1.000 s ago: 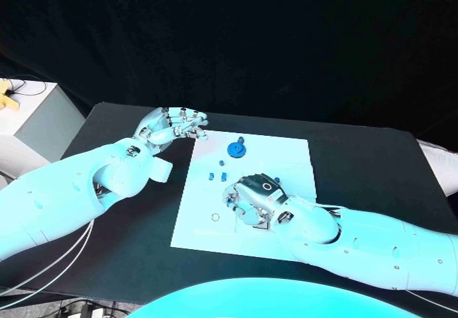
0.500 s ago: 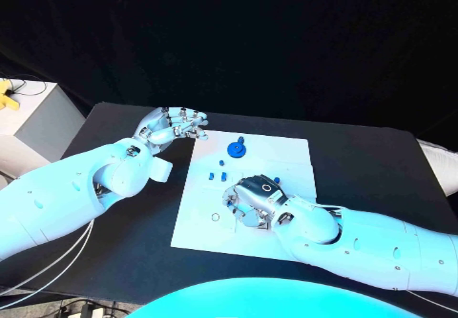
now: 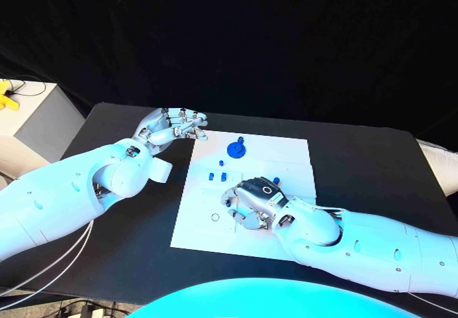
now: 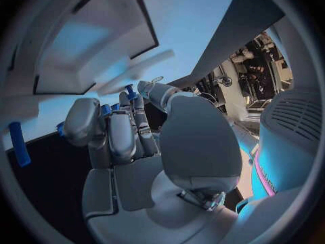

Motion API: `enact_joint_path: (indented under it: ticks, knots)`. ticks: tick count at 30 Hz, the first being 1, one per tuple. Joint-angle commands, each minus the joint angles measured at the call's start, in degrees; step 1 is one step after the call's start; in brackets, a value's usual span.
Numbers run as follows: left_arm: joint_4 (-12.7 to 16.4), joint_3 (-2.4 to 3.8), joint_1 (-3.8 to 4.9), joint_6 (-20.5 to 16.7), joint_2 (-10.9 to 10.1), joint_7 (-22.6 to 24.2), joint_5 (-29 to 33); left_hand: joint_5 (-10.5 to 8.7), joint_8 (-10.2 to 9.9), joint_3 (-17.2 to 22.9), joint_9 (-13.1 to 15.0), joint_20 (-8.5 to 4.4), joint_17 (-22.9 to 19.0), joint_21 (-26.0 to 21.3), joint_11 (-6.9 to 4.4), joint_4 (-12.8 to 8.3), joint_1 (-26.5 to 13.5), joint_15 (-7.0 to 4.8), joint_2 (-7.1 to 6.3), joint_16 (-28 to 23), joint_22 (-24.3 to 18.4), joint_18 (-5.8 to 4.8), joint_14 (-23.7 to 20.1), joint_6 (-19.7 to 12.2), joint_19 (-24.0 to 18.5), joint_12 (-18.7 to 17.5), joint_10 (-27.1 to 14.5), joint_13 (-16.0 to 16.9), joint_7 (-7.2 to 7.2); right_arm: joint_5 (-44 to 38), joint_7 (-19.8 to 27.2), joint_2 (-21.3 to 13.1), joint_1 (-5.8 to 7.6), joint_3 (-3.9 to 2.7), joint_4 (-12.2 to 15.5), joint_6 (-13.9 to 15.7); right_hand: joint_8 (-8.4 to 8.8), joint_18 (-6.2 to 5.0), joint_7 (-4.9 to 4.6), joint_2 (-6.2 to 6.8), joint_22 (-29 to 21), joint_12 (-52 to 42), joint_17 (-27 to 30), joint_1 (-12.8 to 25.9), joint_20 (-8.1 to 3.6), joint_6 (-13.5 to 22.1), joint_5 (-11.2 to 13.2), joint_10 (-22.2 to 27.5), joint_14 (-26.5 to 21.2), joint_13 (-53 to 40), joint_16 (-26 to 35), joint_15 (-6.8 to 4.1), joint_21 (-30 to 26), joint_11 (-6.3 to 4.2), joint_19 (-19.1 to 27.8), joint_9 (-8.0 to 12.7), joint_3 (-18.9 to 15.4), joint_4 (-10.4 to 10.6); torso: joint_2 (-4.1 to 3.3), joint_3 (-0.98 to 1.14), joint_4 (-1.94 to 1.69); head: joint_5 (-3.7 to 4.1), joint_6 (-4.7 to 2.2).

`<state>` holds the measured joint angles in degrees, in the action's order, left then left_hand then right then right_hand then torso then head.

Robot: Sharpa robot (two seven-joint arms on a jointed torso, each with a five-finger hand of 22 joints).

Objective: Assemble the parts on the task board

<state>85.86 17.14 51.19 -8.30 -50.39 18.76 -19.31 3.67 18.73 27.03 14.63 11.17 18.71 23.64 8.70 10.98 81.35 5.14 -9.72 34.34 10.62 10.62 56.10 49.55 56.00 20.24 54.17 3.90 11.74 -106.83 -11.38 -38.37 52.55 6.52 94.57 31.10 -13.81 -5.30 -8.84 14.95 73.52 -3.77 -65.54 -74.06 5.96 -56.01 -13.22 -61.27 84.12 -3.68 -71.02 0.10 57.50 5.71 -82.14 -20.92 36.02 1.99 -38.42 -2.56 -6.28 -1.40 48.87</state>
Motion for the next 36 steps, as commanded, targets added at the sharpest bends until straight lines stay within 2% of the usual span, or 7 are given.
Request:
enact_joint_path:
  ticks: [1,7,18,26,30,31,36]
  knots:
    - [0.0,0.04,-0.07,1.1,0.1,0.1,0.0,0.17,0.3,0.0,-0.1,0.05,0.1,-0.3,0.19,-0.2,-0.1,0.43,0.03,-0.2,-0.1,-0.27,0.0,0.1,0.4,-0.2,-0.3,0.1,0.28,0.3,0.6,-0.1,-0.09,0.04,-0.1,0.5,0.87,-1.05,0.00,0.09,-1.4,-0.2,1.2,-0.7,0.00,0.7,-0.3,1.4,-0.5,0.0,1.1,0.57,-2.6,0.16,0.9,0.3,-1.3,0.0,0.00,0.00,0.01,0.16,0.00]
    - [-0.1,0.04,-0.09,1.3,0.1,-0.2,0.0,0.14,0.2,-0.1,-0.1,0.07,0.1,-0.4,0.23,-0.2,-0.1,0.46,0.01,-0.3,-0.1,-0.27,0.0,0.0,0.4,-0.2,-0.3,0.1,0.35,0.6,0.8,-0.1,-0.08,0.04,-0.2,0.5,1.98,-1.24,-0.01,0.15,-2.3,-0.7,2.2,-1.5,0.10,1.6,-0.6,2.6,-0.9,-0.1,1.8,0.58,-4.3,0.25,1.2,0.9,-3.4,0.0,-0.01,-0.01,-0.01,0.22,-0.39]
    - [-0.3,0.03,-0.13,1.8,0.2,-0.5,0.0,0.10,0.1,-0.2,-0.2,0.11,0.2,-0.5,0.30,-0.1,-0.2,0.52,-0.02,-0.4,-0.2,-0.28,-0.1,-0.2,0.3,-0.3,-0.4,0.1,0.44,1.0,0.8,-0.3,-0.08,0.04,0.1,2.2,2.69,-1.35,0.06,-0.12,-2.9,-1.1,2.8,-2.0,0.11,2.1,-0.7,3.2,-1.0,-0.1,2.2,0.60,-5.2,0.30,1.2,1.2,-4.9,0.1,-0.01,-0.02,-0.05,0.34,-0.44]
    - [-0.3,0.03,-0.16,1.7,0.1,-0.4,0.0,0.09,0.1,-0.2,-0.2,0.13,0.2,-0.5,0.31,-0.1,-0.2,0.54,-0.02,-0.4,-0.2,-0.29,-0.1,-0.3,0.3,-0.3,-0.5,0.1,0.45,5.3,2.4,-1.9,0.23,-0.23,1.7,3.6,3.16,-1.36,-0.02,-0.50,-3.0,-1.8,2.4,-2.3,0.05,2.3,-0.7,3.0,-0.6,-0.2,1.7,0.51,-5.3,0.20,0.9,1.5,-5.5,0.5,0.07,-0.03,0.03,0.65,-0.76]
    - [-0.4,0.03,-0.17,1.5,0.1,-0.3,0.0,0.08,0.2,-0.3,-0.2,0.33,0.3,-1.1,0.41,-0.2,-0.2,0.76,0.01,-0.8,-0.5,-0.39,-0.9,-0.4,-0.2,-0.3,-0.6,0.1,0.50,10.9,4.1,-3.9,1.90,-0.68,2.4,2.1,3.55,-1.34,0.01,-0.87,-3.1,-2.6,2.2,-2.9,-0.10,2.5,-0.8,2.3,-0.2,-0.3,1.4,0.35,-5.3,0.05,0.6,1.7,-5.1,0.5,0.09,-0.04,0.04,1.04,-0.91]
    - [-0.4,0.03,-0.17,1.5,0.1,-0.3,0.0,0.08,0.2,-0.3,-0.2,0.33,0.3,-1.1,0.41,-0.2,-0.2,0.76,0.01,-0.8,-0.5,-0.39,-0.9,-0.4,-0.2,-0.3,-0.6,0.1,0.50,12.6,4.5,-4.6,2.56,-0.78,2.6,1.4,3.60,-1.32,-0.35,-0.84,-3.1,-2.9,2.1,-2.8,-0.11,2.4,-0.8,2.1,-0.2,-0.3,1.3,0.38,-5.2,0.15,0.5,1.7,-5.0,0.6,0.08,-0.05,0.02,1.20,-1.06]
    - [-0.5,0.03,-0.18,1.5,0.0,-0.3,0.0,0.08,0.2,-0.3,-0.2,0.36,0.3,-1.1,0.43,-0.3,-0.2,0.79,0.00,-0.9,-0.5,-0.39,-1.0,-0.4,-0.3,-0.3,-0.6,0.1,0.51,20.4,6.8,-8.0,6.49,-1.08,2.7,-3.3,3.94,-0.62,-0.24,-0.58,-1.1,-4.5,0.0,-2.4,-0.28,2.3,-1.1,-0.2,0.7,-0.5,-0.7,0.21,-1.3,-0.13,-0.9,1.9,-4.5,1.0,0.14,-0.08,0.14,1.71,-1.47]
